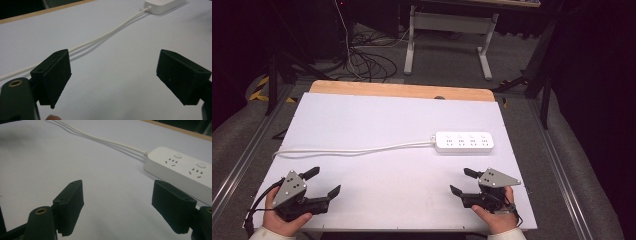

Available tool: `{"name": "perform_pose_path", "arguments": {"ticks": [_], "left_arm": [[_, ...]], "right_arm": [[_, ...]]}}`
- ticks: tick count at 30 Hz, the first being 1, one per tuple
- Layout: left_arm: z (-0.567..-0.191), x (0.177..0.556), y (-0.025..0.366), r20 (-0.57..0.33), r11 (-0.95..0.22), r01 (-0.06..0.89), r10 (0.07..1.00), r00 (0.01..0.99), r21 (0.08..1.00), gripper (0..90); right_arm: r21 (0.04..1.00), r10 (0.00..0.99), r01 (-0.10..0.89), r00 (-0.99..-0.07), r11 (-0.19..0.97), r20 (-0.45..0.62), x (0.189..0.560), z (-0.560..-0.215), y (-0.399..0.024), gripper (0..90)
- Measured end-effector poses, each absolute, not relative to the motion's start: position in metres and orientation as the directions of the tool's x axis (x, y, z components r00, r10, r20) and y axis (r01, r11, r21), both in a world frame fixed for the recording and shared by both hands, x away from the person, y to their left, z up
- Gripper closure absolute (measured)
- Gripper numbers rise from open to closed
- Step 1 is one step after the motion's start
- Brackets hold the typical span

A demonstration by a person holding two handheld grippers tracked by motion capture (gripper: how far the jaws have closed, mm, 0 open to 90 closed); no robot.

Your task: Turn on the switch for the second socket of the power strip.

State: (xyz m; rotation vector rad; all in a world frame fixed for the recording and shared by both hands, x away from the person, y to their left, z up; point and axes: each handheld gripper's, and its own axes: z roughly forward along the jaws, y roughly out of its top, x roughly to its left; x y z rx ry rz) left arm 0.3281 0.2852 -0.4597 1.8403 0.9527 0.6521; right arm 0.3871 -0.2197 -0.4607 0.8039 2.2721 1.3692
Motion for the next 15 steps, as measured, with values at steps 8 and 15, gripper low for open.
{"name": "perform_pose_path", "arguments": {"ticks": [8,15], "left_arm": [[-0.4588,0.3281,0.2872,-0.001,-0.230,0.350,0.835,0.551,0.908,12.4],[-0.4584,0.3269,0.2860,0.031,-0.255,0.340,0.837,0.547,0.905,12.3]], "right_arm": [[0.887,0.632,0.276,-0.774,0.369,-0.023,0.3862,-0.4593,-0.2182,27.7],[0.886,0.632,0.267,-0.774,0.379,-0.037,0.3855,-0.4571,-0.2177,29.0]]}}
